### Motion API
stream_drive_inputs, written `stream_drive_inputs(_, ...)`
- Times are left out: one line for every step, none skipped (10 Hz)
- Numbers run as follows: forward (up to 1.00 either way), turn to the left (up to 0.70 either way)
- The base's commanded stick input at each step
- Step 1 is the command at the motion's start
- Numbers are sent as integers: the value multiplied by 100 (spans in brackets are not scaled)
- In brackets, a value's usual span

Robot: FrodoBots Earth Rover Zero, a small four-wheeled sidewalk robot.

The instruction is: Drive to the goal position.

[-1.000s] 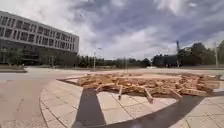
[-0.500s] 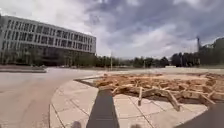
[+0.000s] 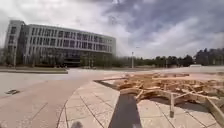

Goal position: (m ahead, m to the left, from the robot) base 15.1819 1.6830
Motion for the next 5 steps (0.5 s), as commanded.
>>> stream_drive_inputs(70,0)
stream_drive_inputs(69,0)
stream_drive_inputs(70,4)
stream_drive_inputs(70,23)
stream_drive_inputs(70,33)
